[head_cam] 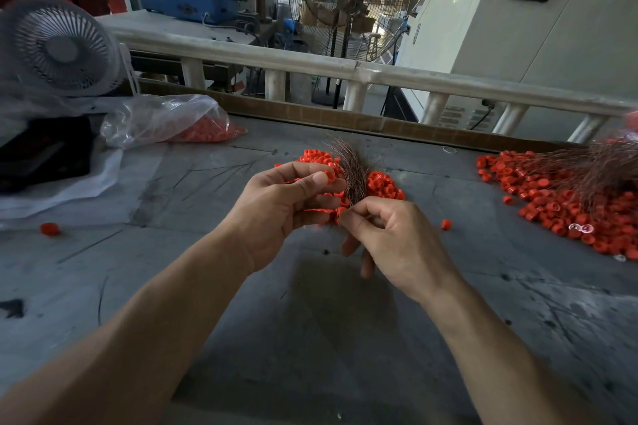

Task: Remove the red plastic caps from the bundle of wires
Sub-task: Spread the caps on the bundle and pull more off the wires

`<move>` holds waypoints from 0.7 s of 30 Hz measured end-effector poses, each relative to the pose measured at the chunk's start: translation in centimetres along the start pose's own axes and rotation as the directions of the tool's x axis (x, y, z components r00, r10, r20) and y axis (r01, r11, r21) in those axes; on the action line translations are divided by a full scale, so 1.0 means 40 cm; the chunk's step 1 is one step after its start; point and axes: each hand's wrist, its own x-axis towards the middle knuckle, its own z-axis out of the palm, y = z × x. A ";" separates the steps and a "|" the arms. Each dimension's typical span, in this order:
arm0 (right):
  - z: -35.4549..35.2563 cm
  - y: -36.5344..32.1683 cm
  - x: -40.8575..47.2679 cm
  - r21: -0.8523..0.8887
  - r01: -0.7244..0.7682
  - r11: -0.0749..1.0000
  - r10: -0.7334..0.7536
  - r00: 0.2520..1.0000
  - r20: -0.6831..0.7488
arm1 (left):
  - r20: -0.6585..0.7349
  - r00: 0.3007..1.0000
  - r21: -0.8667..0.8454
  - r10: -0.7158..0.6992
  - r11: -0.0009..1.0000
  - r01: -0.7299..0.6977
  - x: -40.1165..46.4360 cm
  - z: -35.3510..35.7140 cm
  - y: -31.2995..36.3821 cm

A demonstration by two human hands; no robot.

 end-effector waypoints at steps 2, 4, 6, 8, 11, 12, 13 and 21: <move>0.000 -0.002 0.001 -0.010 -0.001 1.000 0.001 1.000 0.010 | 0.025 1.000 -0.021 -0.009 1.000 0.009 -0.001 0.002 -0.001; 0.000 -0.004 0.001 -0.005 -0.008 1.000 0.008 1.000 0.021 | 0.050 0.999 -0.039 -0.019 0.999 0.021 -0.001 0.003 -0.002; -0.001 -0.008 0.000 0.010 -0.017 1.000 0.016 0.999 0.033 | 0.066 0.998 -0.041 -0.023 0.999 0.026 -0.002 0.004 -0.002; -0.002 -0.010 -0.001 0.038 -0.022 0.999 0.021 0.999 0.044 | 0.073 0.997 -0.047 -0.022 0.999 0.026 -0.002 0.004 0.000; -0.002 -0.013 -0.003 0.059 -0.020 0.998 0.017 0.998 0.054 | 0.079 0.997 -0.076 -0.020 0.997 0.026 -0.003 0.007 0.002; -0.002 -0.013 -0.004 0.062 -0.017 0.998 0.014 0.999 0.053 | 0.082 0.996 -0.089 -0.020 0.996 0.027 -0.004 0.009 0.003; -0.001 -0.013 -0.004 0.068 -0.014 0.998 0.010 0.999 0.048 | 0.083 0.996 -0.101 -0.020 0.995 0.028 -0.005 0.012 0.004; -0.001 -0.010 -0.001 0.176 0.068 0.982 -0.059 0.997 -0.052 | 0.071 0.997 -0.150 -0.013 0.988 0.023 -0.004 0.013 0.004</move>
